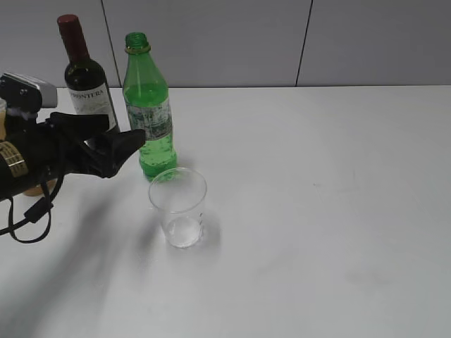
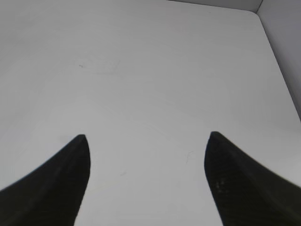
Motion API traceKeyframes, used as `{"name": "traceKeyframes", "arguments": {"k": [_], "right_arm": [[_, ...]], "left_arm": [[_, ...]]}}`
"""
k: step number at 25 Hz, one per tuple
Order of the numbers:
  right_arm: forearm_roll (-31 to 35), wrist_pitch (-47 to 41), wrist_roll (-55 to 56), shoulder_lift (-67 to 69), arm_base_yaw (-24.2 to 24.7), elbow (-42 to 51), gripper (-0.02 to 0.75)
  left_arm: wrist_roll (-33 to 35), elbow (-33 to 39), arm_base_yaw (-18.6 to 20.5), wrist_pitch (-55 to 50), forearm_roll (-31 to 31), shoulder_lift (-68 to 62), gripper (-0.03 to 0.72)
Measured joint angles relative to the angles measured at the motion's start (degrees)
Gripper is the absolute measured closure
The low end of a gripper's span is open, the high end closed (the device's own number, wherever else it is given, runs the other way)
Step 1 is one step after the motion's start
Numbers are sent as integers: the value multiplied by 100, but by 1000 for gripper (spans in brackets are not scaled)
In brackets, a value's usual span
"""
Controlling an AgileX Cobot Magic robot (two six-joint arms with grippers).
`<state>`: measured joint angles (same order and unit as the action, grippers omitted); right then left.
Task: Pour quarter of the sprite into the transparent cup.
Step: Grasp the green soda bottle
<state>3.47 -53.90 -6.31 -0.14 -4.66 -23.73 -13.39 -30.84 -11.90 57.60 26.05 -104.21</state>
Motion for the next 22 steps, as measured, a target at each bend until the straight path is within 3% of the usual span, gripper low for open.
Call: {"name": "traceKeyframes", "arguments": {"k": [22], "right_arm": [[0, 0, 0, 0, 0, 0, 153]], "left_arm": [[57, -871, 0, 174, 124, -963, 23]]}}
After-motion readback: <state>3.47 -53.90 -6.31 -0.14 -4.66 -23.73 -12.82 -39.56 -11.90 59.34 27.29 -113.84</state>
